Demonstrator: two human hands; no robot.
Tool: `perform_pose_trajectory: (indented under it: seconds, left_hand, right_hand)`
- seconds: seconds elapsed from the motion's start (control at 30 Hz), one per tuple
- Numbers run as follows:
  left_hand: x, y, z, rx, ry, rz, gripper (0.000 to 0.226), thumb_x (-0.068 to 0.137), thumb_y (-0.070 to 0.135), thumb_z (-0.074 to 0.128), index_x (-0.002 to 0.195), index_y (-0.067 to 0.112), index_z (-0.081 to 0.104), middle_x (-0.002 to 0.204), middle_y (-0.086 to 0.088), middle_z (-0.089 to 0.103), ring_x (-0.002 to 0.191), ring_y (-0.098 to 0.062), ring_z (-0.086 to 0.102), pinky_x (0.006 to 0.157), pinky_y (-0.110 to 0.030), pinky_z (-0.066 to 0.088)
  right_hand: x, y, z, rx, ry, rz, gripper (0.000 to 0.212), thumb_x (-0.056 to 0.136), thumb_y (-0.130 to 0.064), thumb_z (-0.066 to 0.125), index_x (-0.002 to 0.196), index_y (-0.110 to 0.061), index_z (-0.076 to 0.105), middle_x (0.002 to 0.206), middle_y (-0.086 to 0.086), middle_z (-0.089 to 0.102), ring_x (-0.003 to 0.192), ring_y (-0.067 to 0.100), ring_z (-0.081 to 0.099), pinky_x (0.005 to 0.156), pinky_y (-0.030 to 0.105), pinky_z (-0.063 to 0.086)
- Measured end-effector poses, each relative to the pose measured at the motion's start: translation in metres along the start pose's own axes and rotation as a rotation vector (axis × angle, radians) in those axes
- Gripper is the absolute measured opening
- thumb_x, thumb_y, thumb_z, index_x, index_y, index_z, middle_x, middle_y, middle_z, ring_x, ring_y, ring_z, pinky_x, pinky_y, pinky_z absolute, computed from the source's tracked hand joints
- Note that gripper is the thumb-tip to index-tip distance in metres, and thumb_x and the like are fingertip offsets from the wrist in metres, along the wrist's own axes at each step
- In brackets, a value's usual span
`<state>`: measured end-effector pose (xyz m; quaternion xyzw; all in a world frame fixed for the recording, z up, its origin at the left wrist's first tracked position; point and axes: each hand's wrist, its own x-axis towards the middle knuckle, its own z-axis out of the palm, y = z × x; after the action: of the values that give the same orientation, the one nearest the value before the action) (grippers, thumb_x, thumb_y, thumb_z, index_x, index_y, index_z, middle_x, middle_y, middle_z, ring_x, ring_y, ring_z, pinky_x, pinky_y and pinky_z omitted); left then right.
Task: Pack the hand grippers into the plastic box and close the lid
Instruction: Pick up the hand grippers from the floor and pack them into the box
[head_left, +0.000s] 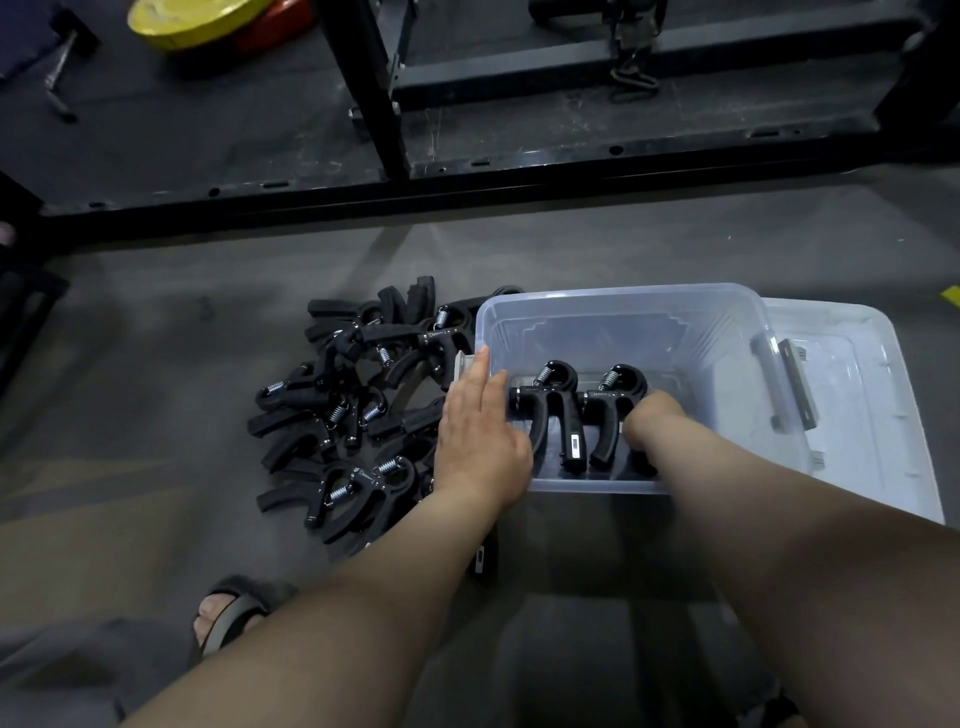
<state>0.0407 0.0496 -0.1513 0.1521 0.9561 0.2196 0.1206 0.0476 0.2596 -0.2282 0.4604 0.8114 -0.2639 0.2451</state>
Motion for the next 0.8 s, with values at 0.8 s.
perform_pose_trajectory:
  seconds: [0.8]
  left_hand:
    - [0.0016, -0.0023, 0.0031, 0.025, 0.019, 0.016, 0.064, 0.089, 0.02, 0.041, 0.151, 0.023, 0.024, 0.161, 0.016, -0.012, 0.149, -0.014, -0.005, 0.123, -0.037, 0.004]
  right_hand:
    - [0.0091, 0.002, 0.0026, -0.025, -0.046, 0.007, 0.054, 0.078, -0.009, 0.064, 0.13, -0.015, 0.051, 0.129, 0.015, 0.055, 0.117, 0.036, 0.056, 0.089, 0.038, 0.05]
